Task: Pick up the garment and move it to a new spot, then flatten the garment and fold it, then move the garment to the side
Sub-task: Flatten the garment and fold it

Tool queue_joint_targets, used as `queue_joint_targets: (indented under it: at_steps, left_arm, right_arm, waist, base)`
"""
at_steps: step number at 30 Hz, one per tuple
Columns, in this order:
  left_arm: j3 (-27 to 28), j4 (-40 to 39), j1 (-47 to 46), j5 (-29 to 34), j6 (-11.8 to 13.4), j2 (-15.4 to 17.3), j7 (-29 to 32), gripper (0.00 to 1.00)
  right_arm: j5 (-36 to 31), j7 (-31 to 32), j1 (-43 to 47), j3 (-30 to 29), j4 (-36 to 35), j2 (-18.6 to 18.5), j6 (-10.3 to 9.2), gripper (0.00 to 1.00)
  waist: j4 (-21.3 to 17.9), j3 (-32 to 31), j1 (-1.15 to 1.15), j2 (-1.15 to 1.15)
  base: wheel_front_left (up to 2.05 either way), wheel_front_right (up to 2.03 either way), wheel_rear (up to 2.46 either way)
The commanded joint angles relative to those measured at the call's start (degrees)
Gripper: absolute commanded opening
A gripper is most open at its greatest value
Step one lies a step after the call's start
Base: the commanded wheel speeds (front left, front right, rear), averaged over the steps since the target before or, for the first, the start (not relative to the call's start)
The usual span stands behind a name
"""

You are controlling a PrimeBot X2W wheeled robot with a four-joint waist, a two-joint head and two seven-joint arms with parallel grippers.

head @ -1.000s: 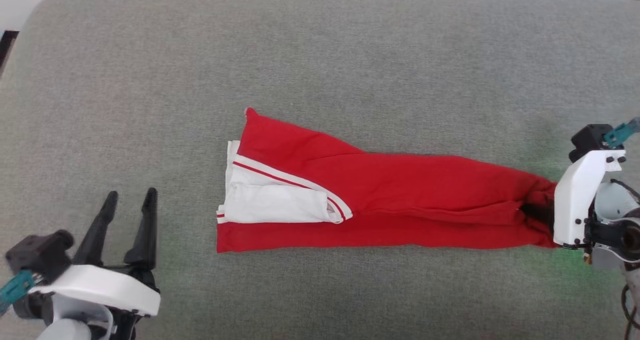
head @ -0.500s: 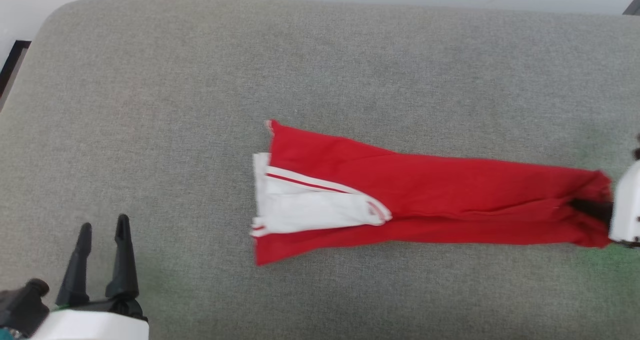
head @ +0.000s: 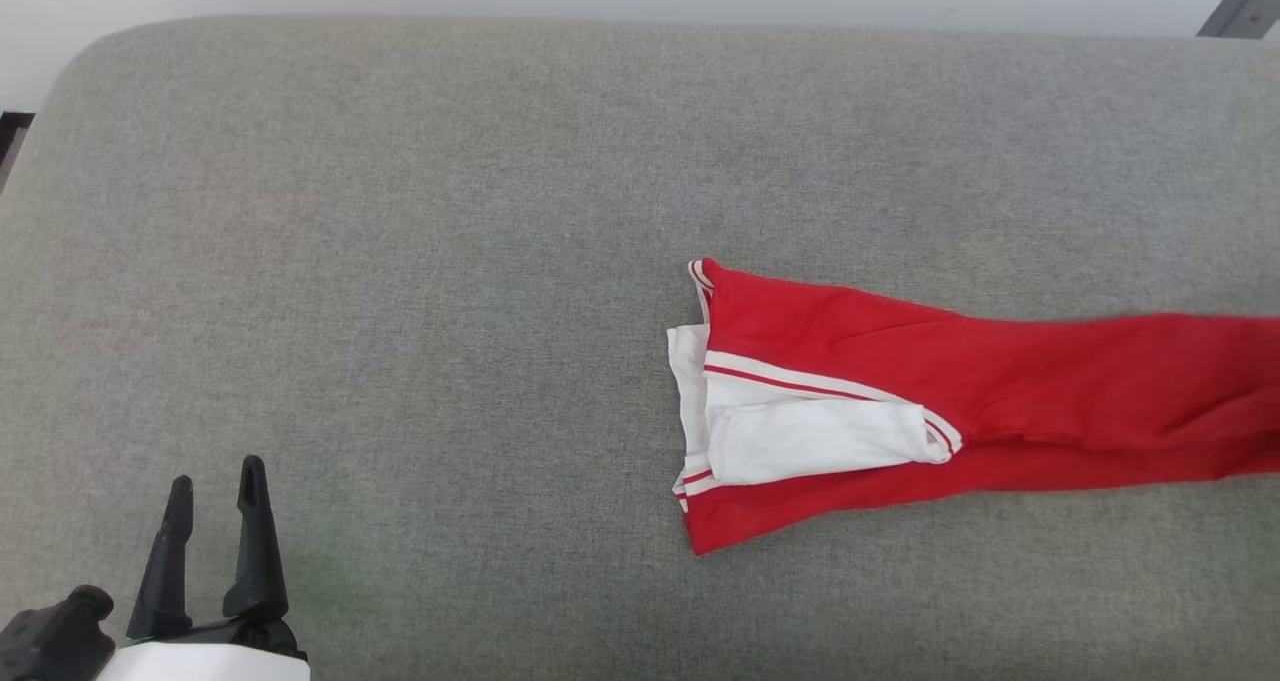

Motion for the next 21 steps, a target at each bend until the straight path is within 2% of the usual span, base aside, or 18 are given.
queue_joint_targets:
  at_steps: [1,6,14,21]
  left_arm:
    - [0.3,0.1,-0.5,0.3,-0.3,0.0,-0.2,1.0]
    - [-0.1,0.6,-0.2,0.6,-0.3,-0.2,-0.2,1.0]
    - [-2.1,0.7,-0.7,-0.9,-0.4,0.6,-0.2,1.0]
    - [-4.0,1.3,-1.4,-1.7,-0.4,0.6,-0.2,1.0]
  right_arm:
    - [0.6,0.5,-0.2,0.6,-1.0,0.6,-0.02,0.0]
    - [3.6,3.2,2.7,4.0,-10.2,2.4,-0.03,0.0]
    - [5.6,5.8,6.0,10.0,-25.0,8.6,-0.02,0.0]
    - [5.0,6.4,4.5,16.2,-28.2,14.1,-0.02,0.0]
  waist:
    - [-0.1,-0.1,0.0,0.0]
    - [-0.5,-0.5,0.0,0.0]
    - [1.1,-0.9,0.0,0.0]
    - [4.5,-1.0,0.0,0.0]
  base:
    - [0.0,0.0,0.0]
    - [0.0,0.0,0.0]
    - [0.0,0.0,0.0]
    - [0.0,0.0,0.0]
